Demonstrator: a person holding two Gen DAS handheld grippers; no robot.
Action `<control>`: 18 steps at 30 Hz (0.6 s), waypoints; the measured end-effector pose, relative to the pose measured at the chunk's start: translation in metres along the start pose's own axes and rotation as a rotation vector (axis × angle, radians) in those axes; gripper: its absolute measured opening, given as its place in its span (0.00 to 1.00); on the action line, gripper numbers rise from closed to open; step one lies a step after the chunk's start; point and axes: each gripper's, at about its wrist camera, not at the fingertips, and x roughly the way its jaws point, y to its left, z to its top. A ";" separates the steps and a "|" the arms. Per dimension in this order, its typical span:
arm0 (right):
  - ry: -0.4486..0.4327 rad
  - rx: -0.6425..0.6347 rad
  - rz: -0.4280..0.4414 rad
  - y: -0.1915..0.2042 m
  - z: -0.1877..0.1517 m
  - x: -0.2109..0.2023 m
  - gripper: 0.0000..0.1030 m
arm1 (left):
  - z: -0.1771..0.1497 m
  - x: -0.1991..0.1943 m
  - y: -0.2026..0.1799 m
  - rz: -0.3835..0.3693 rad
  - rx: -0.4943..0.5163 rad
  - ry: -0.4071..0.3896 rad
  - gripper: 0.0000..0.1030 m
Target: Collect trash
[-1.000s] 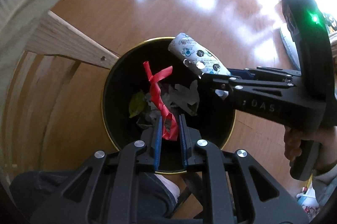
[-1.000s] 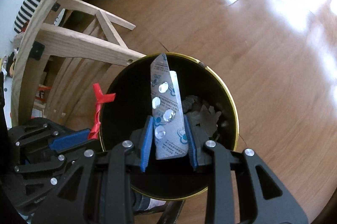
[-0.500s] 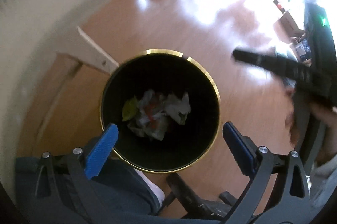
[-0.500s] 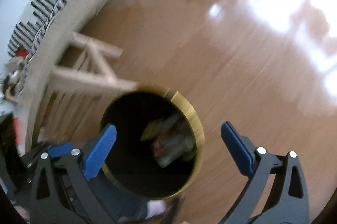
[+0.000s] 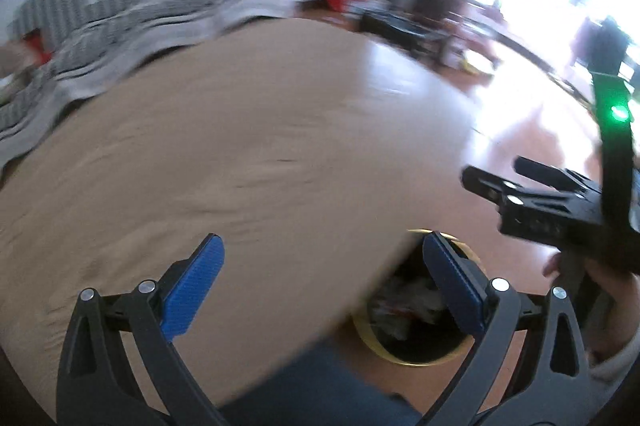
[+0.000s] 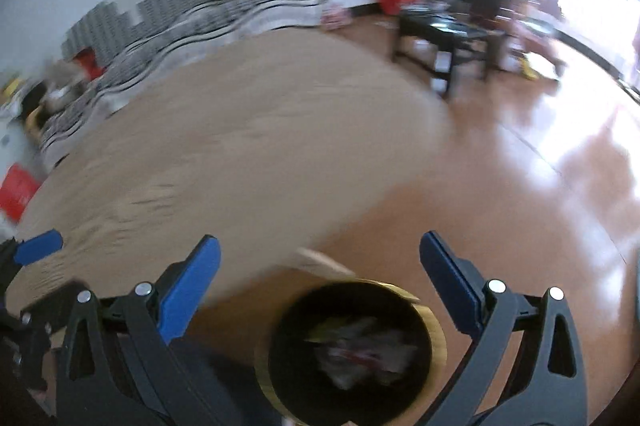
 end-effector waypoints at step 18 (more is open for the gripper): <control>0.130 -0.357 0.214 0.295 0.017 0.094 0.93 | -0.055 -0.048 0.262 0.412 -0.451 0.012 0.94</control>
